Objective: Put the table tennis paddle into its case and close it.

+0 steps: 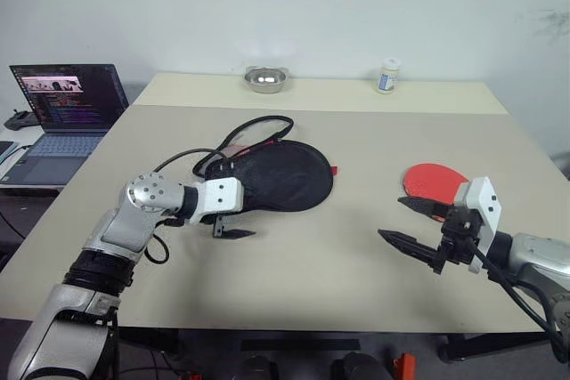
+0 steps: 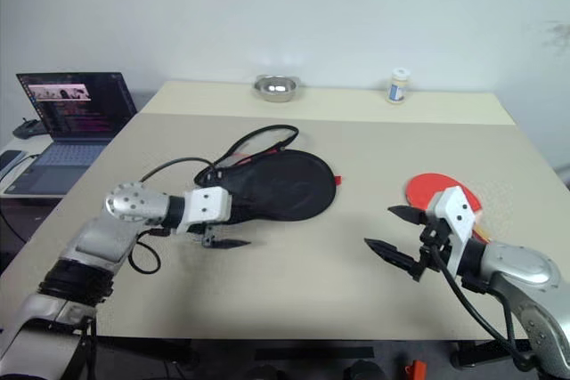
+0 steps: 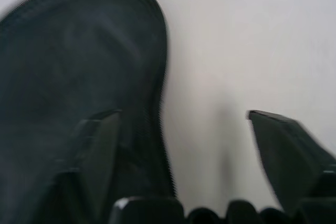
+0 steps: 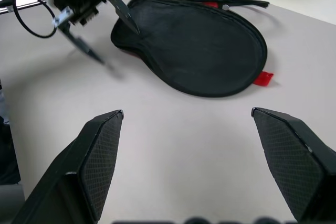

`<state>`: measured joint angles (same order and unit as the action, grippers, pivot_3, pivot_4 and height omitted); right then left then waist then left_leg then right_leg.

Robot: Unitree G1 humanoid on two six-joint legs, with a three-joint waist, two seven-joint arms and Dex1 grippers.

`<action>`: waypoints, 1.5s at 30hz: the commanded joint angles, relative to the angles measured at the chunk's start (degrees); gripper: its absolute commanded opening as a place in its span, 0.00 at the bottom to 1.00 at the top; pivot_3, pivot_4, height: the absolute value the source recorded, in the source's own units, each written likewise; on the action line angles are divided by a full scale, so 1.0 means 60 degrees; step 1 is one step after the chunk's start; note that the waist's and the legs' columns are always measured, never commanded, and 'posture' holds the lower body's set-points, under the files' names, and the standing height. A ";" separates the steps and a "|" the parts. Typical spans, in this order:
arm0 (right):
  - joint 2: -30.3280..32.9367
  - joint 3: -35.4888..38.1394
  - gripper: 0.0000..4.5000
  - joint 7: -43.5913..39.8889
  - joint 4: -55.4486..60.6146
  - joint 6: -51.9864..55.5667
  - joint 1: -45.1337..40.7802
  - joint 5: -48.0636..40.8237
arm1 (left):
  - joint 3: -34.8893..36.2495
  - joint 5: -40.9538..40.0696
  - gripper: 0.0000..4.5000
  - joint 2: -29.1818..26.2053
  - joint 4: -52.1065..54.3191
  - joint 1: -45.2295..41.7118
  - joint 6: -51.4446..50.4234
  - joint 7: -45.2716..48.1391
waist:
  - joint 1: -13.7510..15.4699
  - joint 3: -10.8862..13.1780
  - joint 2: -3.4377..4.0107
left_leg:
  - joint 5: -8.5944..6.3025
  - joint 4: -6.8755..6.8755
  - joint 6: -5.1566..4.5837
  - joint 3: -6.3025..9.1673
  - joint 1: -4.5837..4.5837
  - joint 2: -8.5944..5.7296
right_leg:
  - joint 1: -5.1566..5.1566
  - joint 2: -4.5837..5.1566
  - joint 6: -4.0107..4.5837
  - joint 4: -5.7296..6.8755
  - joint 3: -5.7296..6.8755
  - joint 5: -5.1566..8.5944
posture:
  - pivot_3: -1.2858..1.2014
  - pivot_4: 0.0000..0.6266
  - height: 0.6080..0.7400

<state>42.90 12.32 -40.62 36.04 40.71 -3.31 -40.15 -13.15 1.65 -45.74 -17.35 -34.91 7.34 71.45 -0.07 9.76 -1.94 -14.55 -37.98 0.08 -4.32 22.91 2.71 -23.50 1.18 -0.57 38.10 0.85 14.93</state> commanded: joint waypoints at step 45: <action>0.1157 0.1209 0.96 -0.0747 0.0180 -0.0139 0.0995 -0.0370 | 0.0466 -0.3707 0.01 0.4271 0.1717 -0.1145 -0.9535 -0.1987 | 0.0011 0.0000 -0.0011 | 0.0002 -0.0018 -0.0001 0.0020 0.0000 -0.0016 | 0.0011 -0.0017 -0.0014 0.0012 0.0005 -0.0006 | 0.52 0.24 1.00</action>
<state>49.15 17.42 -44.11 36.30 40.68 2.53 -41.78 -9.83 -19.32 -21.13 -6.47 -40.04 -49.64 60.37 0.00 9.76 -2.01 -14.54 -38.09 0.08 -4.20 22.91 2.60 -23.43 1.08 -0.65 38.16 0.87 14.90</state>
